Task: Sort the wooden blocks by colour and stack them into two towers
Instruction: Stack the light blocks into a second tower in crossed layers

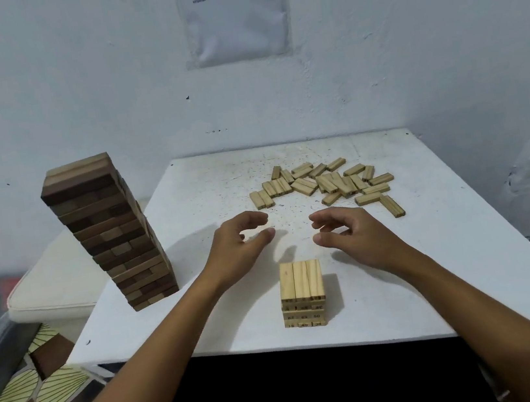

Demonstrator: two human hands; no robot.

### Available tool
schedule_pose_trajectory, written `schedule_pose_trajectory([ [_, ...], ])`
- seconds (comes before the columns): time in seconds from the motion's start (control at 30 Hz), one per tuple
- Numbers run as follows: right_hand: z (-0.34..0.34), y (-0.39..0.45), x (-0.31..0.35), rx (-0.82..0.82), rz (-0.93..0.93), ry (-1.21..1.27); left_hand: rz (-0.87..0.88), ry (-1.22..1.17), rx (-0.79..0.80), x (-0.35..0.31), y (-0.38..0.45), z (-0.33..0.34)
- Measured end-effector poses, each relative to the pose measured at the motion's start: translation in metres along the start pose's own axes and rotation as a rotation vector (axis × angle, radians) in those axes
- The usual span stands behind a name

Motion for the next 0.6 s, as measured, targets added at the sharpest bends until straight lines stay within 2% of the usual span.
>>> schedule_pose_trajectory([
  [0.13,-0.010,0.028,-0.020,-0.102,0.046,-0.145,0.010,0.222,0.007,0.010,0.028,0.006],
  [0.3,-0.015,0.053,-0.032,0.000,0.123,-0.789,0.001,0.400,0.074,0.020,0.055,0.021],
  [0.37,-0.011,0.056,-0.034,0.039,0.156,-0.940,-0.017,0.490,0.133,0.023,0.063,0.026],
  [0.5,-0.003,0.051,-0.033,0.025,0.099,-1.000,-0.024,0.611,0.223,0.027,0.068,0.027],
  [0.6,0.003,0.043,-0.030,0.017,-0.002,-0.931,0.079,0.598,0.165,0.028,0.058,0.028],
])
Point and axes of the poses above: each hand's wrist, its own y-axis towards the middle knuckle, its own z-axis out of the palm, x = y × z, the point moved 1 cm from there along y, towards the middle knuckle, and after that the axes turned 9 degrees about x, right-handed, at the moved point
